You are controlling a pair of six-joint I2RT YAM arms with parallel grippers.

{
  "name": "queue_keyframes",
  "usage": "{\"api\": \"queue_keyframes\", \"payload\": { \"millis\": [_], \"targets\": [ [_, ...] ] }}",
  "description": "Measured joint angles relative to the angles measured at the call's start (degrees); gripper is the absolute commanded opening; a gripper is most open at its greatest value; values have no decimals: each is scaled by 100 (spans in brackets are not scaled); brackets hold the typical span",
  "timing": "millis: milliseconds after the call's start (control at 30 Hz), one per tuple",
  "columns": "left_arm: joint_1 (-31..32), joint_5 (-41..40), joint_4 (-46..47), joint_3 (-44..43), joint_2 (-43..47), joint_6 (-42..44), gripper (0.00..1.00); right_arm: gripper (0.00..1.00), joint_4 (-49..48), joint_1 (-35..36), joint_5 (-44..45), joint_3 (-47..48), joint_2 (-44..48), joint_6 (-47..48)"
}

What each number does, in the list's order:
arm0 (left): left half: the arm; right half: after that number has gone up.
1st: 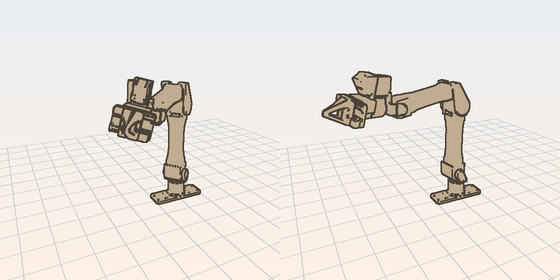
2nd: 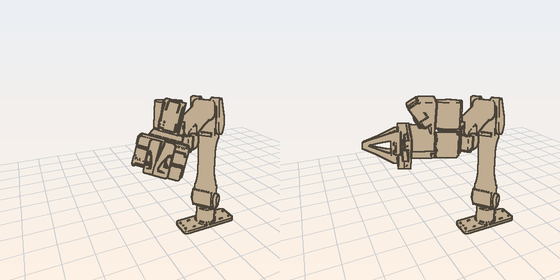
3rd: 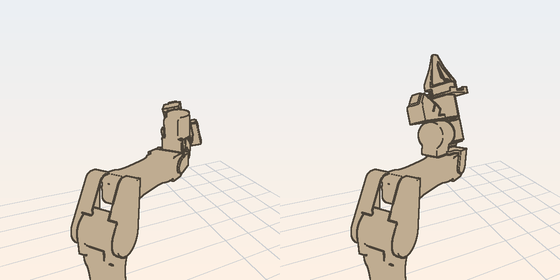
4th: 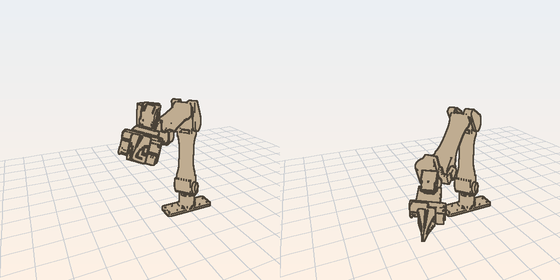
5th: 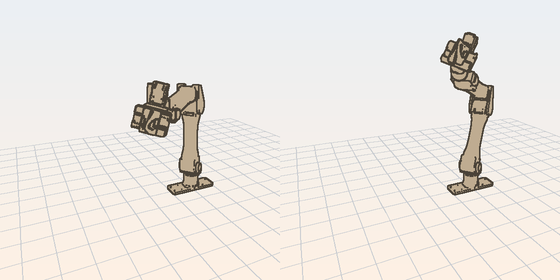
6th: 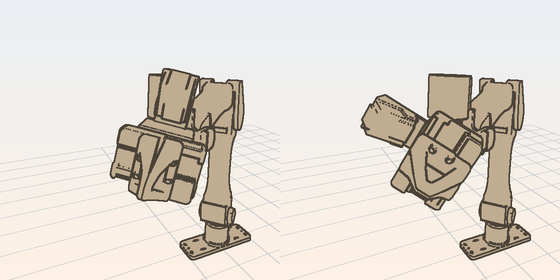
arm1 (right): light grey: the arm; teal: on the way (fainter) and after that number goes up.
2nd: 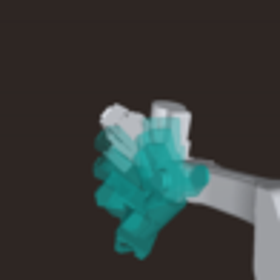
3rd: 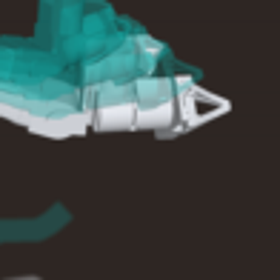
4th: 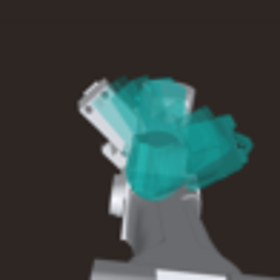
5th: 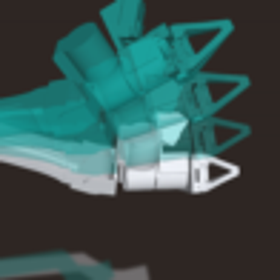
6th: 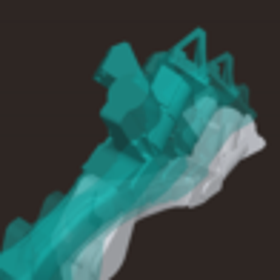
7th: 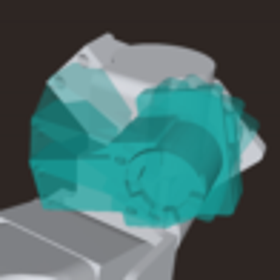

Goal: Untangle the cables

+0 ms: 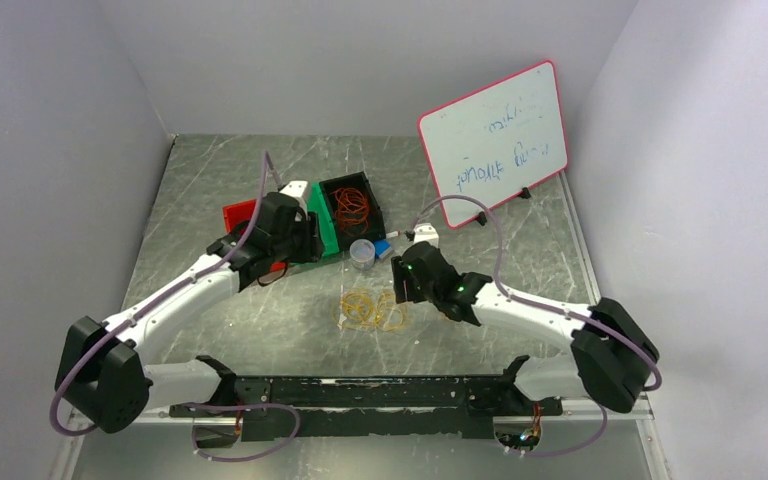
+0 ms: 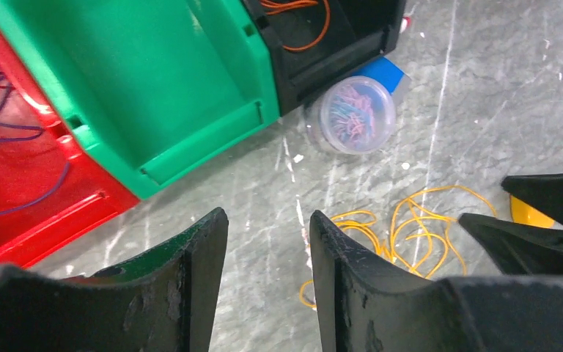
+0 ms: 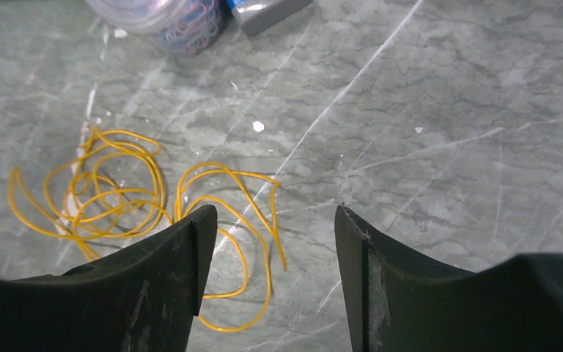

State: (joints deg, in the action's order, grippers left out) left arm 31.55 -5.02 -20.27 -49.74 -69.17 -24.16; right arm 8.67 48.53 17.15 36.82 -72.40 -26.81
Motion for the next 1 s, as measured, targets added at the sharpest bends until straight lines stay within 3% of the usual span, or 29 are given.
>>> {"api": "queue_keyframes", "payload": {
  "millis": [233,433,800,1000],
  "targets": [
    [258,50,393,131,-146,-225,48,33,2,-9,-304,122,-782,341],
    [361,225,874,461,-92,-236,48,1,-7,-15,-409,205,-874,479],
    [426,855,1834,931,-120,-461,48,0,-28,-20,-688,216,492,680],
    [431,1250,2415,975,-269,-614,52,0,114,-20,-817,730,822,767]
  ]
}}
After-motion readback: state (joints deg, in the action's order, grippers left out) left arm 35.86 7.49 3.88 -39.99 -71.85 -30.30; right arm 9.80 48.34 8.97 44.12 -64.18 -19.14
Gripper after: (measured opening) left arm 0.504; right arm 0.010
